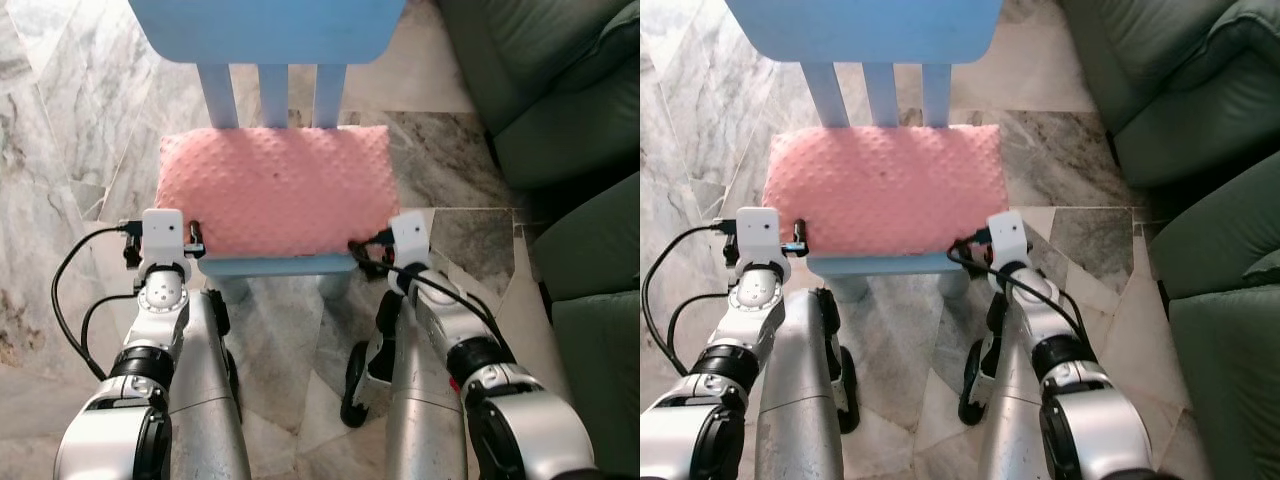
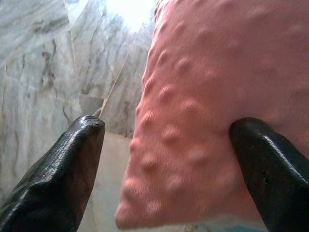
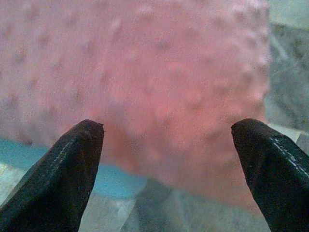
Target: Move the pillow to the sofa
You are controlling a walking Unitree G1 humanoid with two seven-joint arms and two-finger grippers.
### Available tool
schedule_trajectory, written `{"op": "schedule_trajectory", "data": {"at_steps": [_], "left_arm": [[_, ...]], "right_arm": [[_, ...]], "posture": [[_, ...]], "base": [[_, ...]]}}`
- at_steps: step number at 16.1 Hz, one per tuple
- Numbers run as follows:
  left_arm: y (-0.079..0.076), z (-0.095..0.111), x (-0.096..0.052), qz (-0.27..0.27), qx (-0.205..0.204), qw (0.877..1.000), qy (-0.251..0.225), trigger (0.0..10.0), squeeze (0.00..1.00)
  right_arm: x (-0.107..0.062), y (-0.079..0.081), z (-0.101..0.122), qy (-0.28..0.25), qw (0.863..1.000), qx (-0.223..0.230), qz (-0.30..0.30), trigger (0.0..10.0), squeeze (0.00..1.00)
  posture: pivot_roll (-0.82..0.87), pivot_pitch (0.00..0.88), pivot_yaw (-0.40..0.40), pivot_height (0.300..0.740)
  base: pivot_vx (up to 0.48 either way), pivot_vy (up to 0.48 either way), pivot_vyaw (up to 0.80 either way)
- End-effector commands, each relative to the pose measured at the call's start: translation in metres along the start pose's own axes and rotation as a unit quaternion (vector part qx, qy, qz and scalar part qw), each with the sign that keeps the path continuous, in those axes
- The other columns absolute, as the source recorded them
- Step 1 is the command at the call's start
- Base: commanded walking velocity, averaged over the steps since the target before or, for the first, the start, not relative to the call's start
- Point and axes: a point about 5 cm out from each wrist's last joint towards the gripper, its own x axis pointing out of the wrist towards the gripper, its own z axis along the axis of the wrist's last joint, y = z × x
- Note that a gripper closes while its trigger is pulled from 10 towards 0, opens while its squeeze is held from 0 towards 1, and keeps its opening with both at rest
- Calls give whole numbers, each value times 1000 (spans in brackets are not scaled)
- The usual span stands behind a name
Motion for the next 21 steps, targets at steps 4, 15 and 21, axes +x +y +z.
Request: {"op": "schedule_trajectory", "data": {"at_steps": [4, 15, 21], "left_arm": [[-8, -15, -6, -15, -7, 1000, 21, 10000, 0], [-8, -19, -7, -12, -2, 1000, 22, 10000, 0], [-4, 7, 1, 6, 5, 999, -48, 10000, 0]], "right_arm": [[-2, 5, -16, 20, 1000, 2, -8, 10000, 0], [3, 10, -2, -23, 999, 2, -42, 10000, 0], [-5, -19, 5, -60, 991, -32, -111, 10000, 0]], "posture": [[87, 466, -71, 535], [99, 474, -74, 495], [92, 472, -71, 495]], "base": [[0, 0, 0], [0, 0, 0], [0, 0, 0]]}}
